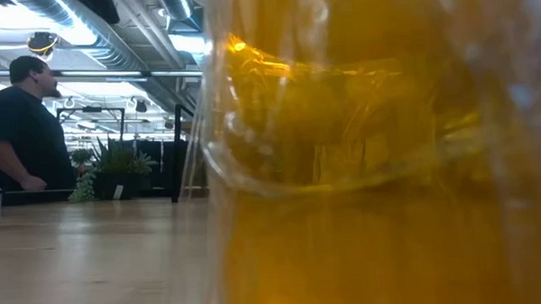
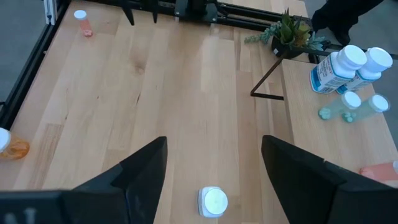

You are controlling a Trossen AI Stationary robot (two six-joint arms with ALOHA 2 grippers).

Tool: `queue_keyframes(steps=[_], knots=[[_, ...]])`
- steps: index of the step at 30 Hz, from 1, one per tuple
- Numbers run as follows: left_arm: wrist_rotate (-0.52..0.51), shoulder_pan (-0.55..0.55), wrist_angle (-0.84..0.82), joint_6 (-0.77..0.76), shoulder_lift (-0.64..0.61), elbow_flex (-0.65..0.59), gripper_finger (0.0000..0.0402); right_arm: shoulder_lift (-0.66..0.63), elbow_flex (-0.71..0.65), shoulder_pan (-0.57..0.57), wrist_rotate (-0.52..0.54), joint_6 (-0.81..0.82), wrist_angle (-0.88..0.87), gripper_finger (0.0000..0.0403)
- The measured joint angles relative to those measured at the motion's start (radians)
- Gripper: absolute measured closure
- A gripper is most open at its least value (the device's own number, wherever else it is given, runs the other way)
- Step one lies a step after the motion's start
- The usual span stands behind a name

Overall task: Pick and place medicine bottles onto shelf by color
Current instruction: Put the right pink pill bottle on the shelf aligned with the other pink pill bottle

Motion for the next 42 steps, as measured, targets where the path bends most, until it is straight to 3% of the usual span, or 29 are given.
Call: queue_keyframes(steps=[9,12,15,19,28,36,42], knots=[[-0.072,-0.052,0.0,-0.1,0.0,0.0,0.0252,0.0,0.0,0.0,-0.002,-0.019,0.006,0.0139],[-0.08,-0.053,0.0,-0.103,0.0,0.0,0.0252,0.0,0.0,0.01,-0.064,0.0,-0.061,0.0139],[-0.091,-0.053,0.0,-0.105,0.0,0.0,0.0252,0.0,0.0,0.054,-0.153,-0.013,-0.145,0.0139],[-0.106,-0.053,0.0,-0.128,0.0,0.0,0.0252,0.0,0.0,0.157,-0.169,0.055,-0.247,0.0139],[-0.131,-0.053,0.002,-0.158,0.0,-0.001,0.0252,0.003,0.0,0.431,-0.105,0.478,-0.391,0.0139],[-0.184,-0.053,0.014,-0.177,0.001,-0.001,0.0252,0.003,-0.002,0.631,-0.098,1.097,-0.585,0.0139],[-0.198,-0.051,0.018,-0.176,0.001,-0.001,0.0252,0.005,-0.058,0.743,-0.105,1.313,-0.571,0.0139]])
